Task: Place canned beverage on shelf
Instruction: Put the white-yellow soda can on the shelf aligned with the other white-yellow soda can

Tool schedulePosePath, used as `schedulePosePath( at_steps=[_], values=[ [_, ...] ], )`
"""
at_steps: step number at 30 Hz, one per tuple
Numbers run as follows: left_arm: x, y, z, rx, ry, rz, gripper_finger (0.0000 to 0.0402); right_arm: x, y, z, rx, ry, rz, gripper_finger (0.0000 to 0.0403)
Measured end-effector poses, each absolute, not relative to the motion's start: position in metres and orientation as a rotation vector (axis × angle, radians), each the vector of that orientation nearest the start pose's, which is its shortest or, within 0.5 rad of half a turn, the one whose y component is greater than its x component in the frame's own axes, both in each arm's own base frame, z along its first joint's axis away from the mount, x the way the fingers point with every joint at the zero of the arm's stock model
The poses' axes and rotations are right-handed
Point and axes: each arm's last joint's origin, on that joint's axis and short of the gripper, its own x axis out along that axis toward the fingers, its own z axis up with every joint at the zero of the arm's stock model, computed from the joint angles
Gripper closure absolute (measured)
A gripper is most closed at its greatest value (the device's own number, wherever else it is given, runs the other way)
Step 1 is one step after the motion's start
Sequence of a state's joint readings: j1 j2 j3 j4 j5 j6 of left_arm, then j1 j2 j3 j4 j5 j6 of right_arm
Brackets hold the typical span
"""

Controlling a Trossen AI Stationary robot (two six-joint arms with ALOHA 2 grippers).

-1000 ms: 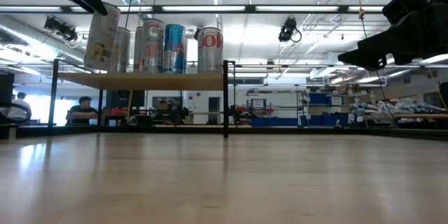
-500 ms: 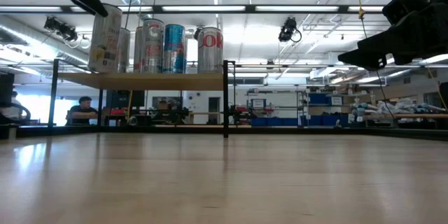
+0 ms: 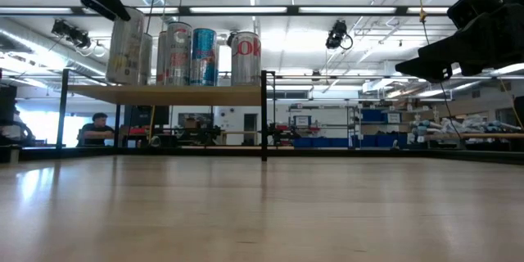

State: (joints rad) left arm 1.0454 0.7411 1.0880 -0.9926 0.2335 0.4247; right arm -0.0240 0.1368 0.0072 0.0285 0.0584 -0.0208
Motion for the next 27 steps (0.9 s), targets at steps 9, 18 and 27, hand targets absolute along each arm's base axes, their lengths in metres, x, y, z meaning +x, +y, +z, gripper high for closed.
schedulePosePath(
  at_steps=[9,18,27],
  values=[
    [0.058,0.100,0.358,-0.026,0.653,0.719,0.0129,0.105,-0.004,0.158,-0.022,0.102,-0.082,0.0020],
    [0.059,0.102,0.345,0.005,0.592,0.756,0.0129,0.105,-0.004,0.158,-0.022,0.101,-0.082,0.0020],
    [0.057,0.102,0.344,-0.005,0.610,0.789,0.0129,0.105,-0.004,0.158,-0.022,0.102,-0.081,0.0020]
  ],
)
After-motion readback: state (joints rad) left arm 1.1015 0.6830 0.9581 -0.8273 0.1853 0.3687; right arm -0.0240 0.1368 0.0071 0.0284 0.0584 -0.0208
